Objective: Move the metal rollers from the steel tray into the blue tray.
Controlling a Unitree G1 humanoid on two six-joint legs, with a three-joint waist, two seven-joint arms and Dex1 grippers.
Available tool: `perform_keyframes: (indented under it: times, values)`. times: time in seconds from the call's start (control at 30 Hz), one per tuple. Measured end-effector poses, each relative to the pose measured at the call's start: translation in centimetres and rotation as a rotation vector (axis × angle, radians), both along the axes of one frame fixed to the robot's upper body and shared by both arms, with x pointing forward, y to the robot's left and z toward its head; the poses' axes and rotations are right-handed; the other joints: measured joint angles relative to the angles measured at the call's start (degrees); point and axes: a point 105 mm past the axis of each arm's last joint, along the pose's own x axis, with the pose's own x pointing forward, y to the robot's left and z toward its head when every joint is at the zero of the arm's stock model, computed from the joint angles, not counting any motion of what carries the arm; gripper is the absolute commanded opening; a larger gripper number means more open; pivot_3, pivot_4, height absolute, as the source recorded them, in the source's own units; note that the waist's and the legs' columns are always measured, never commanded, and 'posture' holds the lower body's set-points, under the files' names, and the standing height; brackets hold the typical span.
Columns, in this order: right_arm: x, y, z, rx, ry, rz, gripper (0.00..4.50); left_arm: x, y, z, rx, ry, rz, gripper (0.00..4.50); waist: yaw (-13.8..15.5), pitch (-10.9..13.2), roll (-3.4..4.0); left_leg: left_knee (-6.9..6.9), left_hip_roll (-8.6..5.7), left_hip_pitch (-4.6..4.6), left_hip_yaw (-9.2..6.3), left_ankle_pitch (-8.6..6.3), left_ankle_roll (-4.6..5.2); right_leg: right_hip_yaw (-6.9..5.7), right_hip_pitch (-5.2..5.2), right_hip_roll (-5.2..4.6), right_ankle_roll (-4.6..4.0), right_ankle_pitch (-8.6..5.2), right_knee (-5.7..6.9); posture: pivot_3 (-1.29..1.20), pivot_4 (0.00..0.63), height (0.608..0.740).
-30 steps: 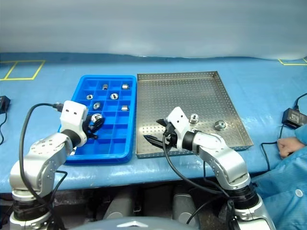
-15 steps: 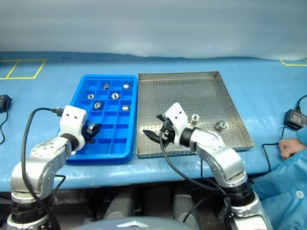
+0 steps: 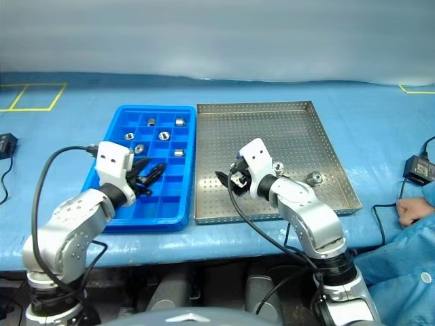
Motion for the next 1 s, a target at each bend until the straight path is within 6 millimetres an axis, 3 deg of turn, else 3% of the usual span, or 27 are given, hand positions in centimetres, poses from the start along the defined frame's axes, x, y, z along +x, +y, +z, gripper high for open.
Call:
perform_keyframes:
  times: [0.1,0.23,0.5,1.0]
  values:
    - [1.6,-0.9,-0.5,0.0,0.042,-0.17,4.04,-0.1,-2.1,0.1,0.009,-0.017,-0.103,2.38,-0.41,-0.01,0.02,0.0,0.0,0.01,0.02,0.02,-0.01,0.0,0.0,0.01,-0.02,0.02,0.01,-0.04,0.15,0.74]
    - [2.2,-2.2,-1.1,-0.032,0.056,-0.302,4.04,0.4,-4.2,-0.1,-0.024,-0.029,-0.182,2.38,-1.05,-0.02,0.04,0.0,-0.06,-0.03,0.02,0.02,0.07,0.03,0.03,-0.01,0.02,0.05,-0.06,-0.08,0.15,0.74]
    - [1.9,-6.6,-2.7,-0.114,0.107,-0.598,4.04,0.8,-7.5,-1.1,-0.052,-0.02,-0.313,2.38,-3.25,-0.04,0.07,-0.04,-0.05,-0.04,0.04,0.02,0.09,0.06,0.0,0.0,0.05,0.06,-0.07,-0.15,0.15,0.74]
    - [-0.9,-6.4,-4.4,-0.035,0.261,-0.616,4.04,1.1,-8.5,-1.7,-0.039,-0.007,-0.356,2.38,-6.55,-0.25,0.45,-0.04,-0.02,-0.01,0.02,0.03,0.1,0.08,-0.01,0.01,0.33,-0.06,-0.05,-0.19,0.15,0.74]
